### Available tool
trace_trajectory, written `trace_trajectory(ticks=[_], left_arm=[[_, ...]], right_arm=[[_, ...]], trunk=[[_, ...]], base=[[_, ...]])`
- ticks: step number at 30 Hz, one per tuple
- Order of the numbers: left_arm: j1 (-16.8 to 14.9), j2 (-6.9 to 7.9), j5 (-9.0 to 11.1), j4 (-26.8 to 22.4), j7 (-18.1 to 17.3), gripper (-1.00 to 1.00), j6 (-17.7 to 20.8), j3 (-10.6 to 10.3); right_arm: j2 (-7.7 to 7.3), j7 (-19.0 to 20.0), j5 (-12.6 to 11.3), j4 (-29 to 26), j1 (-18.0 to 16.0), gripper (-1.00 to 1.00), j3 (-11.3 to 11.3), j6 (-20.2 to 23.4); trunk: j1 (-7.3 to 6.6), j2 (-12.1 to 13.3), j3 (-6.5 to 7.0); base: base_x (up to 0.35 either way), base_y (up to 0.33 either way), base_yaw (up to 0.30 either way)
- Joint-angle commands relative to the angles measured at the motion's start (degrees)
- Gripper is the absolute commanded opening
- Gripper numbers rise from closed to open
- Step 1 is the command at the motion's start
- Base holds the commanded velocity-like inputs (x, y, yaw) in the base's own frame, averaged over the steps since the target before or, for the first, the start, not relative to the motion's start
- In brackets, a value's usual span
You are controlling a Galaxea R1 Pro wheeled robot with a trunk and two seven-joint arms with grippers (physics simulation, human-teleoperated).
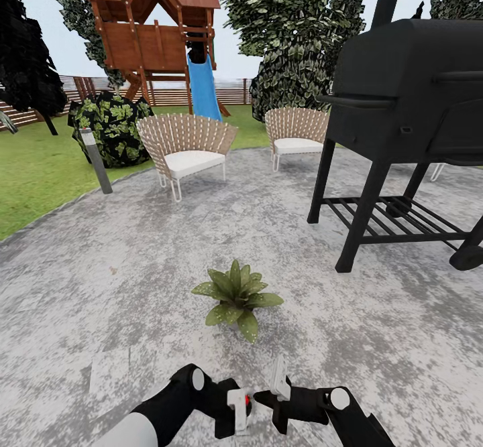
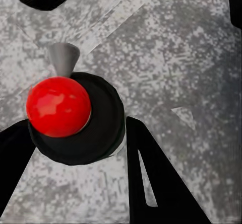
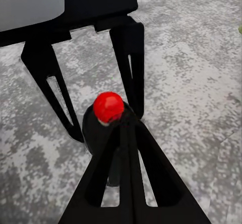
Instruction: Pick up the pesticide atomizer in the garden and spray insectifuge to fully cover both potted plants in the garden.
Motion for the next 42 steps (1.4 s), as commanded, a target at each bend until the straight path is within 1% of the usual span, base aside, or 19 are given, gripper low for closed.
trace_trajectory(ticks=[1, 5, 6, 7, 9, 15, 21, 22, 26, 29, 32, 33, 34, 35, 36, 38, 40, 41, 42], left_arm=[[0.0, 0.45, -0.5, -0.1, -0.1, -1.0, -0.4, 0.0], [-0.1, 2.9, -0.4, 0.0, -0.1, -1.0, -0.2, 0.1], [0.0, 4.31, -0.4, 0.0, -0.1, -1.0, -0.1, 0.1], [0.0, 5.05, -0.4, 0.0, -0.1, -1.0, 0.0, 0.1], [0.0, 7.35, -0.4, 0.0, -0.1, -1.0, 0.1, 0.2], [0.1, 12.86, 0.1, 0.5, 0.0, -1.0, 0.3, 0.7], [0.1, 15.18, 0.0, 2.8, 0.4, -1.0, 0.3, 0.9], [0.1, 15.64, -0.1, 2.9, 0.4, -1.0, 0.3, 0.9], [0.1, 17.38, 0.3, 3.0, 0.7, -1.0, 0.4, 1.4], [0.1, 17.34, 1.7, 3.0, 2.7, -1.0, 0.4, 4.9], [0.1, 17.34, 1.7, 3.0, 2.7, -1.0, 0.4, 4.9], [0.1, 16.72, 3.6, 3.8, 5.3, -1.0, 0.3, 9.0], [0.1, 15.68, 7.3, 5.7, 8.7, -1.0, 0.0, 13.6], [0.1, 15.25, 9.7, 6.8, 10.7, -1.0, -0.2, 15.6], [0.1, 14.83, 13.5, 8.1, 13.9, -1.0, -0.3, 17.6], [0.1, 13.93, 22.1, 10.5, 20.6, -1.0, -0.7, 19.2], [0.1, 13.6, 26.3, 11.9, 24.7, -1.0, -1.2, 19.5], [0.1, 13.42, 28.6, 13.4, 27.6, -1.0, -2.0, 19.6], [0.1, 13.31, 30.0, 14.5, 29.5, -1.0, -3.0, 19.6]], right_arm=[[0.1, 0.3, 0.5, -0.1, 0.0, -1.0, -0.4, -0.2], [0.04, 0.3, 0.5, -0.1, 0.0, -1.0, -0.4, -0.2], [0.02, 0.3, 0.5, 0.0, 0.0, -1.0, -0.4, -0.2], [0.02, 0.3, 0.6, 0.0, 0.0, -1.0, -0.4, -0.2], [-0.06, 0.3, 0.7, 0.0, 0.0, -1.0, -0.4, -0.2], [-0.56, 0.2, 0.8, 0.1, 0.0, -1.0, -0.5, -0.2], [-0.74, 0.2, 0.8, 0.0, 0.0, -1.0, -0.5, -0.2], [-0.83, 0.2, 0.8, 0.0, 0.0, 1.0, -0.6, -0.2], [-1.45, 0.1, 0.8, -0.1, 0.0, 1.0, -0.7, -0.2], [-1.86, -0.4, 0.7, 0.1, 0.0, 1.0, -1.0, -0.2], [-1.86, -0.4, 0.7, 0.1, 0.0, 1.0, -1.0, -0.2], [-2.8, -11.1, 0.6, 2.4, 0.1, 1.0, -1.1, -0.2], [-3.36, -18.9, 0.5, 4.9, 0.2, 1.0, -1.1, -0.2], [-3.76, -25.3, 0.4, 7.6, 0.2, 1.0, -1.1, -0.3], [-4.14, -33.5, 0.4, 11.4, 0.3, 1.0, -1.1, -0.3], [-4.5, -47.7, 0.3, 19.0, 0.3, 1.0, -1.1, -1.1], [-4.6, -55.1, 0.2, 22.7, 0.4, 1.0, -1.1, -3.3], [-4.62, -59.8, 0.2, 24.9, 0.4, 1.0, -1.1, -5.8], [-4.63, -62.6, 0.1, 26.2, 0.4, 1.0, -1.1, -7.6]], trunk=[[-0.01, 0.0, -0.05], [-0.01, 0.0, -0.05], [-0.01, 0.0, -0.05], [-0.01, 0.0, -0.05], [-0.01, 0.0, -0.05], [-0.01, 0.0, -0.05], [-0.01, 0.0, -0.05], [-0.01, 0.0, -0.05], [-0.01, 0.0, -0.05], [-0.01, 0.0, -0.05], [-0.01, 0.0, -0.05], [-0.01, 0.0, -0.05], [-0.01, 0.0, -0.05], [-0.01, 0.0, -0.05], [-0.01, 0.0, -0.05], [-0.01, 0.0, -0.05], [-0.01, 0.0, -0.05], [-0.01, 0.0, -0.05], [-0.01, 0.0, -0.05]], base=[[0.0, 0.0, 0.0], [0.0, 0.0, 0.0], [0.0, 0.0, 0.0], [0.0, 0.0, 0.0], [0.0, 0.0, 0.0], [0.0, 0.0, 0.0], [0.0, 0.0, 0.0], [0.0, 0.0, 0.0], [0.0, 0.0, 0.0], [0.0, 0.0, 0.0], [0.0, 0.0, 0.0], [0.0, 0.0, 0.0], [0.0, 0.0, 0.0], [0.0, 0.0, 0.0], [0.0, 0.0, 0.0], [0.0, 0.0, 0.0], [0.0, 0.0, 0.0], [0.0, 0.0, 0.0], [0.0, 0.0, 0.0]])
